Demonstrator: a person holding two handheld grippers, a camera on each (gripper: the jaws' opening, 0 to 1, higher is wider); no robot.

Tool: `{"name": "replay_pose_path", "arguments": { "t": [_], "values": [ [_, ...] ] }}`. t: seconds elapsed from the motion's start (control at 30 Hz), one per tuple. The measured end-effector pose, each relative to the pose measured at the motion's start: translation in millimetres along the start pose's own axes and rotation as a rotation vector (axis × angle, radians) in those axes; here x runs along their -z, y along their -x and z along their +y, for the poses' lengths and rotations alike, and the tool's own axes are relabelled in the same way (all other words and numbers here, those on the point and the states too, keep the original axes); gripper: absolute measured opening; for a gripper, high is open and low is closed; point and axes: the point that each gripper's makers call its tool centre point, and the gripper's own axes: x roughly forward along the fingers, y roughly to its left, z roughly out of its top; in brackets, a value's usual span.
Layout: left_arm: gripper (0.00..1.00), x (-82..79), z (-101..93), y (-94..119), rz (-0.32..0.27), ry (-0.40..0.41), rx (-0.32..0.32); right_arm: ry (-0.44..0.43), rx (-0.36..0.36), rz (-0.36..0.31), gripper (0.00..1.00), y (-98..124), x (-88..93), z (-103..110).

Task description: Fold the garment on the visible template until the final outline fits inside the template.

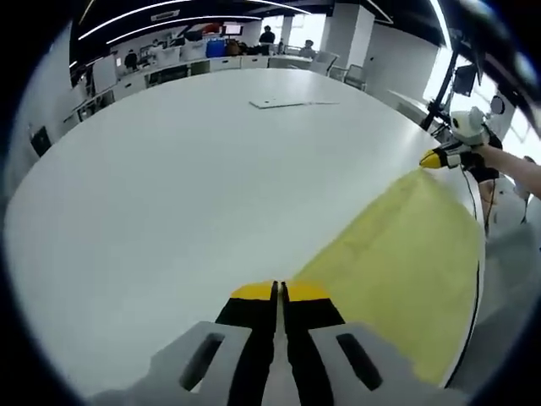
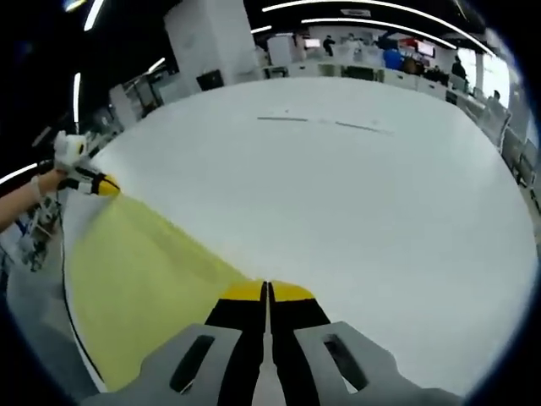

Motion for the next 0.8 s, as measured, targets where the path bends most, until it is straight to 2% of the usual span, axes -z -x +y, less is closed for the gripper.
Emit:
{"name": "replay_pose_path", "arguments": {
  "t": [0.23,0.3,0.37,0.6,0.8],
  "values": [
    [0.05,-6.5,-3.3,17.8,-0.041,-0.008,-0.005,0.012,-0.023,-0.044,0.03,16.2,-6.5,11.2],
    [0.06,-4.6,-8.3,22.4,-0.039,-0.012,0.010,0.027,-0.040,-0.043,0.04,20.8,-4.7,18.5],
    [0.08,-2.8,-13.1,28.1,-0.040,-0.020,0.014,0.070,-0.023,-0.051,0.08,26.0,-4.0,20.3],
    [0.15,-2.7,-32.1,57.3,-0.083,-0.032,0.049,0.100,-0.053,-0.065,0.13,50.3,4.9,39.3],
    [0.16,4.7,-42.6,82.4,-0.084,-0.064,0.058,0.160,-0.093,-0.049,0.16,75.2,20.1,57.7]
  ]
}}
